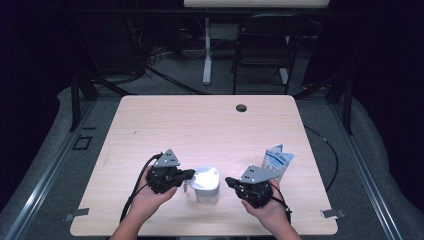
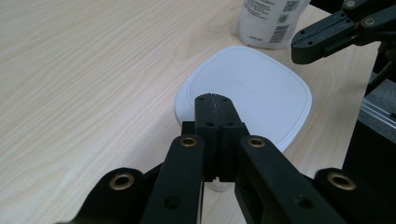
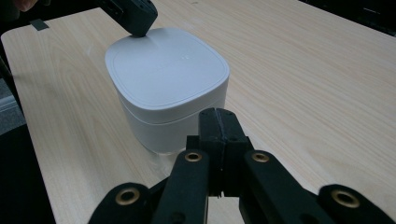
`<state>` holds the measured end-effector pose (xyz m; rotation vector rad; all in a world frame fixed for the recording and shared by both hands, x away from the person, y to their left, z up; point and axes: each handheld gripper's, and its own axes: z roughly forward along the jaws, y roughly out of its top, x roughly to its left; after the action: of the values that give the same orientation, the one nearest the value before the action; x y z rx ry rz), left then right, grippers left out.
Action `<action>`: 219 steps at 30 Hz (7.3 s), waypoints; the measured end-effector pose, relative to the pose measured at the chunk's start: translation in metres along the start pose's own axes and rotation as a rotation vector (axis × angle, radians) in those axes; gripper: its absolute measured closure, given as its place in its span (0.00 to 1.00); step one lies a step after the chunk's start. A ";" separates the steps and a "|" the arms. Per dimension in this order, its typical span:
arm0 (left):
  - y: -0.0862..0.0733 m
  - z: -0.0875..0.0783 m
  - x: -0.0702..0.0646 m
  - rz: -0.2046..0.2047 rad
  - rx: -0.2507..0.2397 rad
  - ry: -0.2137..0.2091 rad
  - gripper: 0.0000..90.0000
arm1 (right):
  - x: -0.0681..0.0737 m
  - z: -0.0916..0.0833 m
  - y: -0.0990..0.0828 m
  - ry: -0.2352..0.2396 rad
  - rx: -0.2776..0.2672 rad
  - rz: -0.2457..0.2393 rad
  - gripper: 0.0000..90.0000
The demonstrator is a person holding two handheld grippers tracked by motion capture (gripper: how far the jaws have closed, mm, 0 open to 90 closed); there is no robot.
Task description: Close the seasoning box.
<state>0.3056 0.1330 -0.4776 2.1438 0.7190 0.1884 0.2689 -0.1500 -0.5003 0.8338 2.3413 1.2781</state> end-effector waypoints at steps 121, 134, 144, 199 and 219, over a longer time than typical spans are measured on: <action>-0.014 -0.022 0.015 -0.049 -0.028 0.051 1.00 | 0.016 0.016 0.055 0.074 0.022 -0.057 1.00; -0.015 -0.020 0.015 -0.052 -0.032 0.051 1.00 | 0.019 0.017 0.061 0.081 0.008 -0.066 1.00; -0.014 -0.018 0.013 -0.045 -0.020 0.043 1.00 | 0.020 0.018 0.062 0.080 0.004 -0.066 1.00; -0.021 -0.031 0.030 -0.103 -0.058 0.059 0.94 | 0.030 0.021 0.081 0.081 -0.026 -0.097 0.92; -0.025 -0.033 0.038 -0.143 -0.084 0.110 0.68 | 0.012 -0.001 0.058 0.032 -0.039 -0.043 0.74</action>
<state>0.3137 0.1881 -0.4801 2.0062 0.9086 0.2566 0.2778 -0.1185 -0.4512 0.7523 2.3381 1.3252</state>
